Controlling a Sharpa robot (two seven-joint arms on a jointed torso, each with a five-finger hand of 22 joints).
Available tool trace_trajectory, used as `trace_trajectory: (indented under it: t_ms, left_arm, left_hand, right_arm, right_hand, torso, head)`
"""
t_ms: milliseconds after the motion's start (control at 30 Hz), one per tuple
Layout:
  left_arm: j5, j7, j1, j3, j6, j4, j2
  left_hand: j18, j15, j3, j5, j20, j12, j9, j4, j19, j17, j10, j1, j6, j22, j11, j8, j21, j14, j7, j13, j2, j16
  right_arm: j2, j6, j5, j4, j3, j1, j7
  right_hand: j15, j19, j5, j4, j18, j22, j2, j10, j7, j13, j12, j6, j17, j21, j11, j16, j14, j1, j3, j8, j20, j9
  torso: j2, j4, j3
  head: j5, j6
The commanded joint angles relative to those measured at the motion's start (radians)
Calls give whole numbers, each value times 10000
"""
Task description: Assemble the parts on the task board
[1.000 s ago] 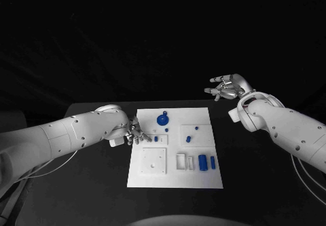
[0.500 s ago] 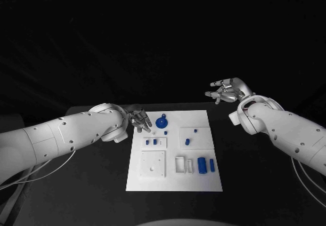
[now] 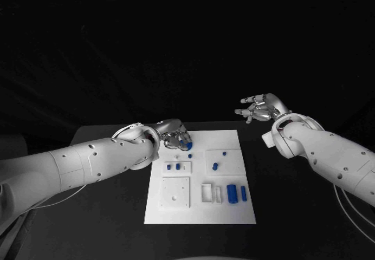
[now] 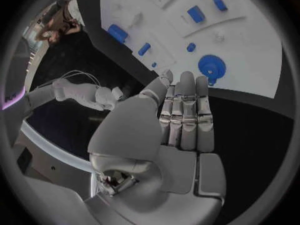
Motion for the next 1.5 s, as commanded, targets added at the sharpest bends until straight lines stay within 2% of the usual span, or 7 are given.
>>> trace_trajectory:
  t_ms: [33, 267, 367, 500, 933, 1200, 1500]
  left_arm:
    - [-1086, 716, -81, -80, -436, -291, 237]
    - [-1556, 777, -298, -215, -361, -962, 766]
    - [-1630, 812, -369, -266, -381, -1217, 963]
    - [-1682, 846, -465, -305, -366, -1519, 1193]
    - [-1898, 803, -736, -339, -341, -2184, 1545]
    - [-1907, 884, -860, -339, -423, -2610, 1711]
    - [-1862, 928, -1010, -335, -476, -2997, 1900]
  left_hand:
    - [121, 1, -13, -68, -3, -71, -60, -30, 139, 35, -125, -124, -4, 39, 24, -16, -152, 101, 27, -12, -7, -34]
    - [139, 2, -48, -105, -6, -68, -88, 21, 398, 169, -529, -167, 29, 9, 109, -19, -313, 218, 85, -15, -108, 121]
    - [157, -29, -108, -10, -19, -65, -106, 21, 521, 200, -1131, -117, -77, 38, 167, -22, -299, 307, 88, -15, -221, 192]
    - [161, -53, -165, 22, -49, -69, -103, 100, 648, 284, -1193, -11, -142, 191, 166, -21, -269, 346, 94, -17, -245, 399]
    - [213, -67, 17, 146, -76, -66, -108, 88, 689, 437, -1196, -1, -207, 239, 173, -16, 179, 286, 89, -16, -263, 1154]
    - [245, -85, 219, 173, -85, -70, -115, 17, 576, 386, -1113, -85, -231, 236, 156, -23, 598, 304, 102, -18, -262, 1372]
    - [251, -103, 463, 169, -103, -69, -143, -29, 475, 367, -932, -181, -513, 230, 123, -25, 883, 309, 103, -18, -235, 1470]
  right_arm:
    - [35, 76, 38, -5, 5, -2, 127]
    - [95, 81, 38, -3, 5, -2, 134]
    - [115, 84, 38, 10, 5, -2, 133]
    - [131, 85, 38, 33, 5, -2, 132]
    - [149, 78, 38, 78, 5, -2, 136]
    - [156, 79, 38, 105, 5, -2, 135]
    - [177, 85, 38, 118, 6, -2, 133]
  right_hand:
    - [-5, 72, 10, -45, -127, -11, 85, -45, -4, -8, -64, 93, -14, -38, -10, -31, -30, -7, -14, -26, 28, 11]
    - [-6, 79, 24, -90, -127, -13, 103, -42, -2, -24, -67, 79, -25, -41, -13, -34, -28, -22, 0, -27, 27, 10]
    - [-8, 81, 44, -114, -126, -13, 117, -40, -2, -31, -69, 80, -29, -43, -14, -34, -26, -25, 11, -26, 25, 11]
    - [-8, 81, 45, -115, -126, -13, 118, -40, -2, -31, -69, 80, -30, -43, -14, -34, -26, -25, 11, -26, 25, 11]
    - [-8, 81, 45, -115, -126, -13, 118, -40, -2, -31, -69, 80, -30, -43, -14, -34, -26, -25, 11, -26, 25, 11]
    - [-8, 81, 45, -115, -126, -13, 118, -40, -2, -31, -69, 80, -30, -43, -14, -34, -26, -25, 11, -26, 25, 11]
    - [-8, 81, 45, -115, -126, -13, 118, -40, -2, -31, -69, 80, -30, -43, -14, -34, -26, -25, 11, -26, 25, 11]
  torso:
    - [6, -8, 8]
    - [3, -4, 17]
    - [10, -7, 17]
    - [6, -1, 15]
    - [1, 3, 12]
    - [7, 2, 12]
    - [-7, -3, 14]
  head:
    - [-3, 37]
    - [-3, 52]
    - [7, 60]
    - [-15, 30]
    - [-42, 27]
    - [-57, 9]
    - [-56, -16]
